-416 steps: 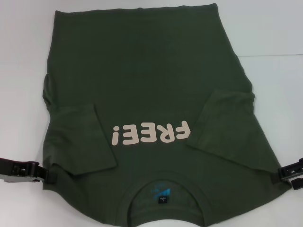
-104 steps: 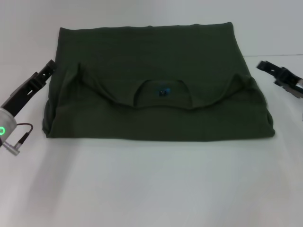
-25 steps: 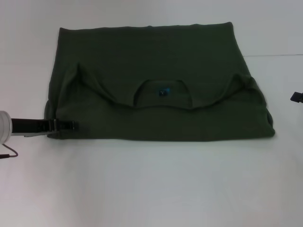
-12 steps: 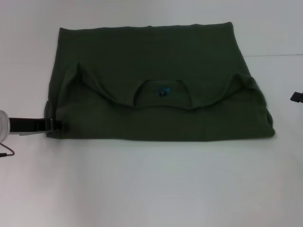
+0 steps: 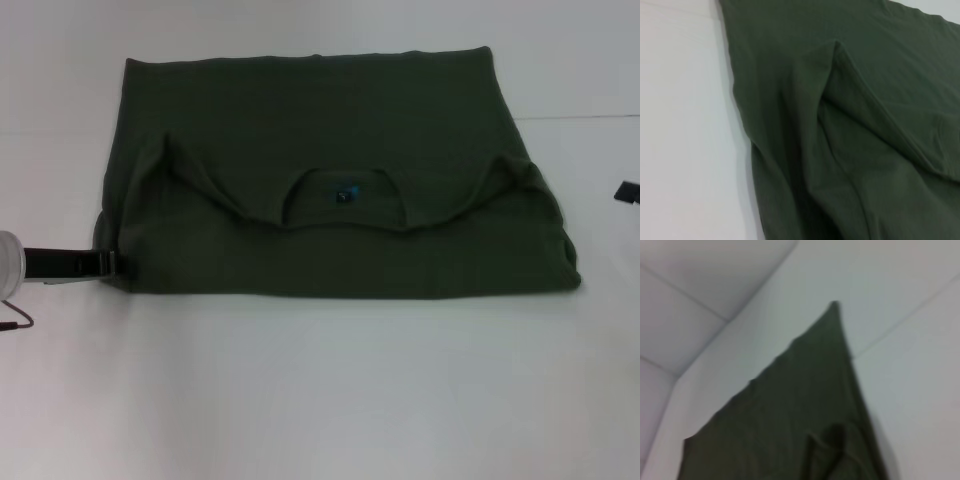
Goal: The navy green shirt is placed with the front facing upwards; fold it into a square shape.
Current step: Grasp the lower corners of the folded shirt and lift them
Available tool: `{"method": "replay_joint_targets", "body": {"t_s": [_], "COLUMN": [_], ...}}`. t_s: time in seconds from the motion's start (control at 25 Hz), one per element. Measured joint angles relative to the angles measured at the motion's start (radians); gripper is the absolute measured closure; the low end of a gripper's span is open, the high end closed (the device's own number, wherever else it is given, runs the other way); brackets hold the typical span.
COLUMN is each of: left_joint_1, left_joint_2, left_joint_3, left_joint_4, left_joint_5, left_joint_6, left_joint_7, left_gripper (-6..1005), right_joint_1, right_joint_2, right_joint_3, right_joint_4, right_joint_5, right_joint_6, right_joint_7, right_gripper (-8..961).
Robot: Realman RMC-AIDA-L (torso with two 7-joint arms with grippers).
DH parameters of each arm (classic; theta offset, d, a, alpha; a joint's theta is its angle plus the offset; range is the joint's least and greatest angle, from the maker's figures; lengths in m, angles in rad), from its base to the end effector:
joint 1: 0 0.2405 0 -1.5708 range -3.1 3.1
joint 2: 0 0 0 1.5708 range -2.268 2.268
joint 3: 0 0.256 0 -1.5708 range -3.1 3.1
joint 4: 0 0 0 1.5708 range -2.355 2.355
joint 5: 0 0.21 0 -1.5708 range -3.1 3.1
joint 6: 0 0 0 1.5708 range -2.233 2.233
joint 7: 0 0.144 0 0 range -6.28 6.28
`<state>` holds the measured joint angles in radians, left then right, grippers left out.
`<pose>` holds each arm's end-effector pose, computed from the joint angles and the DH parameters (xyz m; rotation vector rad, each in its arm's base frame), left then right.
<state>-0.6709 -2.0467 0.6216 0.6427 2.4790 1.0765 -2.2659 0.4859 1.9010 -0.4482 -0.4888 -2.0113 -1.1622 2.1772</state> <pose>-0.3132 0.3941 0.0161 -2.0853 -1.5261 -0.2104 0.3727 0.3558 0.0880 -1.6935 1.7377 0.8162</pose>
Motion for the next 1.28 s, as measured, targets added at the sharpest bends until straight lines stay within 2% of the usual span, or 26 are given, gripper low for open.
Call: {"method": "replay_joint_targets", "body": {"t_s": [0.08, 0.16, 0.36, 0.48, 0.64, 0.84, 1.04, 1.28], "left_joint_1": [0.000, -0.002, -0.004, -0.006, -0.007, -0.007, -0.008, -0.009], "left_joint_2": [0.000, 0.001, 0.002, 0.003, 0.004, 0.005, 0.006, 0.007], "left_joint_3": [0.002, 0.003, 0.006, 0.007, 0.008, 0.008, 0.007, 0.007], "left_joint_4": [0.000, 0.000, 0.000, 0.000, 0.000, 0.000, 0.000, 0.000], "left_joint_5": [0.000, 0.000, 0.000, 0.000, 0.000, 0.000, 0.000, 0.000], "left_joint_6": [0.000, 0.001, 0.001, 0.003, 0.006, 0.013, 0.016, 0.020], "left_joint_7": [0.000, 0.000, 0.001, 0.002, 0.007, 0.014, 0.027, 0.032], "left_gripper": [975, 975, 975, 975, 975, 975, 975, 975], "right_joint_1": [0.003, 0.008, 0.084, 0.143, 0.227, 0.298, 0.334, 0.332], "right_joint_2": [-0.004, -0.013, -0.093, -0.102, -0.102, -0.076, -0.050, -0.029], "right_joint_3": [-0.003, -0.018, -0.140, -0.186, -0.208, -0.239, -0.262, -0.282], "right_joint_4": [-0.037, -0.079, -0.102, -0.101, -0.099, -0.092, -0.048, -0.014], "right_joint_5": [-0.001, -0.021, -0.165, -0.264, -0.409, -0.505, -0.516, -0.551], "right_joint_6": [-0.041, -0.068, -0.117, -0.136, -0.144, -0.138, -0.087, -0.037], "right_joint_7": [0.016, 0.074, 0.287, 0.367, 0.453, 0.507, 0.522, 0.526], "right_gripper": [11, 11, 11, 11, 11, 11, 12, 12]}}
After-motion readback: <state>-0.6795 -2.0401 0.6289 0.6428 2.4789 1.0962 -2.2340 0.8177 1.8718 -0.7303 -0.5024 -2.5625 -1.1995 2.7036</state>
